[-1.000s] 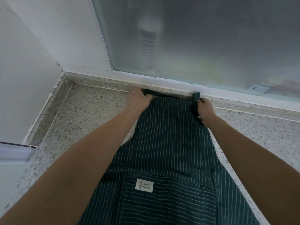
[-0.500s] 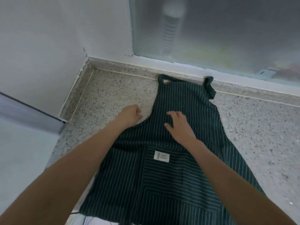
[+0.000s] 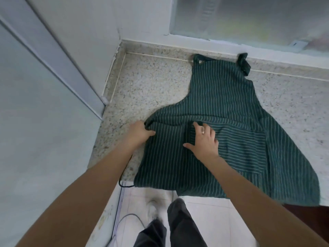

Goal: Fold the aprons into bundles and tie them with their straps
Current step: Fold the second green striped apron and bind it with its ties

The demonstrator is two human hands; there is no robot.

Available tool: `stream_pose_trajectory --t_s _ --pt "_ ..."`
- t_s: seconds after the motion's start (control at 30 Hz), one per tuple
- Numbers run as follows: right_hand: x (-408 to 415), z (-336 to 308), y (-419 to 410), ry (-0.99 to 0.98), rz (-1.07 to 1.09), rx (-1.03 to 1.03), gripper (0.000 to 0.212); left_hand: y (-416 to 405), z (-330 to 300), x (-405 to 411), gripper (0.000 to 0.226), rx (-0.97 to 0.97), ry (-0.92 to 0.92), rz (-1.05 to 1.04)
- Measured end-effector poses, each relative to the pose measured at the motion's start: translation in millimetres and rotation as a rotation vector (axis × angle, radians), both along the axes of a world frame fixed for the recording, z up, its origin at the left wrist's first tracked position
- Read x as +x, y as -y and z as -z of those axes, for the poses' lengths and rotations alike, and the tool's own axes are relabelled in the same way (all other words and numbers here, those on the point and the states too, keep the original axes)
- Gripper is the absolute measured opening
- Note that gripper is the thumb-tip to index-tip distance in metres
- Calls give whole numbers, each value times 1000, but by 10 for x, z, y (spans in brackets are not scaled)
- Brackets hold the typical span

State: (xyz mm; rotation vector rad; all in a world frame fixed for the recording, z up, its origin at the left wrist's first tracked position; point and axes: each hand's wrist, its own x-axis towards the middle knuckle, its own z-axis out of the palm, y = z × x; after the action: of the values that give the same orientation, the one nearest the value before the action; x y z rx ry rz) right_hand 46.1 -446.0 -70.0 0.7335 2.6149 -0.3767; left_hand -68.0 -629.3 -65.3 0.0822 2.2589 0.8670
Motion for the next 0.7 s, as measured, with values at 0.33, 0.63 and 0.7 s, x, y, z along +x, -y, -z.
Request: stream_pose_trajectory --t_s 0.33,0.63,0.7 --pt "87 -16 70 444 -38 -158 145 200 -92 118 48 242 -78 -87" --pt "159 -332 117 -186 246 -453 80 -37 -376 392 81 500 -44 57" --pt "138 -525 119 -371 402 -715 48 -187 -482 478 83 534 -50 133"
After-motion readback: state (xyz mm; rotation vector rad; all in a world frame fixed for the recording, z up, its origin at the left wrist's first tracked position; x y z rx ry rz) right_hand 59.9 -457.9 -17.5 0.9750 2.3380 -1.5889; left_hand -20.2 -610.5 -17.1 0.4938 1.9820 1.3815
